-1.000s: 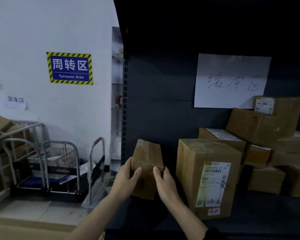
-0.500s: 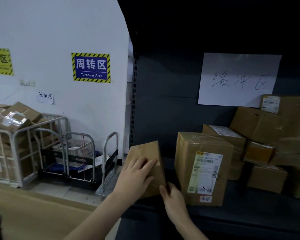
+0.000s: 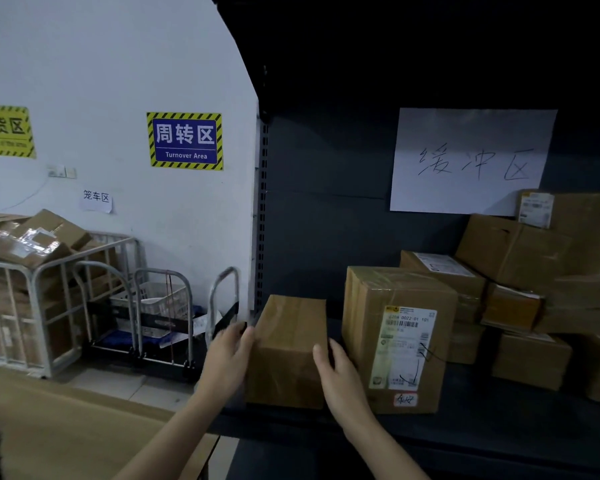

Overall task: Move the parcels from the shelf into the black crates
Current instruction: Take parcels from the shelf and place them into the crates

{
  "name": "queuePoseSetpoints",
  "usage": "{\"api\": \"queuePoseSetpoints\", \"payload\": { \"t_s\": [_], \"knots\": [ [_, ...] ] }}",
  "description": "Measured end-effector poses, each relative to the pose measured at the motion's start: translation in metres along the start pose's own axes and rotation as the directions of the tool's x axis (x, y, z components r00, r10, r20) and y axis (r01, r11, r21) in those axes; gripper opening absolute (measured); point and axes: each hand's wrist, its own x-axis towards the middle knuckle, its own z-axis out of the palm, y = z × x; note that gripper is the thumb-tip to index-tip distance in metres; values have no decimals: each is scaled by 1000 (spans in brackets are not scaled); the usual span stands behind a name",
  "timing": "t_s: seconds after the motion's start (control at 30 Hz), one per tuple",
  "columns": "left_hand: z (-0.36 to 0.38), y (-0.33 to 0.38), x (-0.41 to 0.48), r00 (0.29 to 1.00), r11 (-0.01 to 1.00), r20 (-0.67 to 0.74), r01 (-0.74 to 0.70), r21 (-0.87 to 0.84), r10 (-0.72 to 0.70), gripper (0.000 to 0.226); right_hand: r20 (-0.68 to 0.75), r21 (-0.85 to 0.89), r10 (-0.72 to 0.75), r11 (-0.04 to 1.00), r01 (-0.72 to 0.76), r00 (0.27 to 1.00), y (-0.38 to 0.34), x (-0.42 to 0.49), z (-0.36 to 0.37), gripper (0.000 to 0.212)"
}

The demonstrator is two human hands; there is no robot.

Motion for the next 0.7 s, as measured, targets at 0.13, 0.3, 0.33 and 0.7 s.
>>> {"api": "queuePoseSetpoints", "payload": {
  "t_s": [0.13, 0.3, 0.33, 0.7],
  "knots": [
    [3, 6, -10, 972, 915, 152, 220, -338, -177, 32, 10, 19, -38, 999, 38, 999, -2, 6, 9, 57],
    [-10, 26, -6, 985, 978, -22, -165, 125, 169, 37, 52, 107, 21, 994, -26, 998, -1, 7, 15, 44],
    [-9, 29, -6, 972, 937, -17, -221, 271, 234, 40, 57, 78, 40, 996, -44, 998, 2, 8, 14, 41],
    [26, 33, -8, 858, 788, 119, -507, 349, 500, 39, -21, -33, 36, 999, -37, 999, 3, 2, -7, 37]
  ]
}}
